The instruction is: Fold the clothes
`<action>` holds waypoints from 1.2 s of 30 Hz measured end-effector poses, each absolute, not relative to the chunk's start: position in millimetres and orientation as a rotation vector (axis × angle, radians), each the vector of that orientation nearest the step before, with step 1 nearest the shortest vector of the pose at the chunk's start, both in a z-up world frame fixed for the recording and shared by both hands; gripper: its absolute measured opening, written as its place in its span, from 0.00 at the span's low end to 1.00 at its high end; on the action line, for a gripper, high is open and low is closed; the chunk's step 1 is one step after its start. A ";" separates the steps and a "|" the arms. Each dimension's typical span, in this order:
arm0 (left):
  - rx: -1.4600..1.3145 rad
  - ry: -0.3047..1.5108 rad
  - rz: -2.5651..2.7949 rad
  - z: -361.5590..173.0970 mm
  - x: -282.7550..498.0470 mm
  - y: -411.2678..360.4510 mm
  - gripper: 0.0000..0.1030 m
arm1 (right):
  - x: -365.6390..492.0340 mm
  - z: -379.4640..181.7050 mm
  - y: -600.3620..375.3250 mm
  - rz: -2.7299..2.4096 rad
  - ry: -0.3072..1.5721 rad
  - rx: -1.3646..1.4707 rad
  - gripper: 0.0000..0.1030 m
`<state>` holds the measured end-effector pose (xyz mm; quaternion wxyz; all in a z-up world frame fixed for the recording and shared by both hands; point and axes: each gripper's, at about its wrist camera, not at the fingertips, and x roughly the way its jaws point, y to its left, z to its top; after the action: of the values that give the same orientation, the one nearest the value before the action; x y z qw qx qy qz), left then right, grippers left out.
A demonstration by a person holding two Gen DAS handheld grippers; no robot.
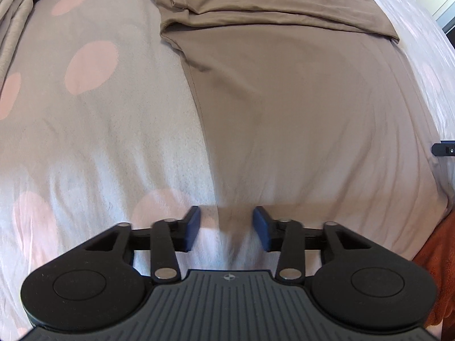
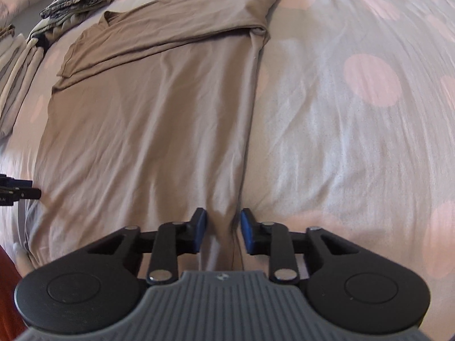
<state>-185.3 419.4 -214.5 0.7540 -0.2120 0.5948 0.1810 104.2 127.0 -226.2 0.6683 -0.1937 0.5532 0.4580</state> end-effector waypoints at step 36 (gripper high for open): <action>-0.537 0.845 0.531 -170.4 -210.5 451.5 0.52 | 150.6 -195.8 85.2 1.050 1.024 0.199 0.72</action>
<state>-210.5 451.5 -170.4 0.8437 -0.2543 0.4004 0.2514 150.6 85.2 -195.8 0.7384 0.0906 0.4667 0.4783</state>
